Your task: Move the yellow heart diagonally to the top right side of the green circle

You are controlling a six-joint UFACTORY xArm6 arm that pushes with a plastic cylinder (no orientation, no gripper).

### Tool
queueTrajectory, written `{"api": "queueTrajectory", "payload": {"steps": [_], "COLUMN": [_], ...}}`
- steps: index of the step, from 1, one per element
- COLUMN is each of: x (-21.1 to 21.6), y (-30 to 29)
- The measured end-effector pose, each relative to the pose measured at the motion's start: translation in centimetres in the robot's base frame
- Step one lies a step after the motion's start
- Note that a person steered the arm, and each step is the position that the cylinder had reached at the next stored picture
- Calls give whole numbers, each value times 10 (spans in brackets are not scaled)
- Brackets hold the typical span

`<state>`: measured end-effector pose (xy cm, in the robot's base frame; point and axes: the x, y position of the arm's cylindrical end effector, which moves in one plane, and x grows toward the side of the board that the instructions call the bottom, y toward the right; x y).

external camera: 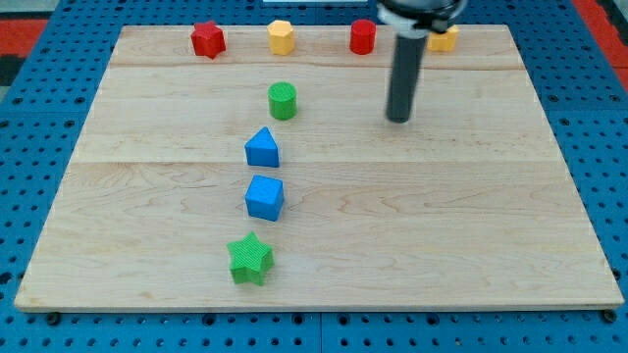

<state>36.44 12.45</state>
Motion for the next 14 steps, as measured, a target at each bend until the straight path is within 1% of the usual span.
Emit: {"api": "queueTrajectory", "payload": {"steps": [2,3,4,6,8,9,10,11,12,13,14], "x": [-94,-105,-106,-114,-127,-149,-165,-139,-119,-117,-112], "y": [100,129,145,159,160,138,83,6,-28,13,-3]}}
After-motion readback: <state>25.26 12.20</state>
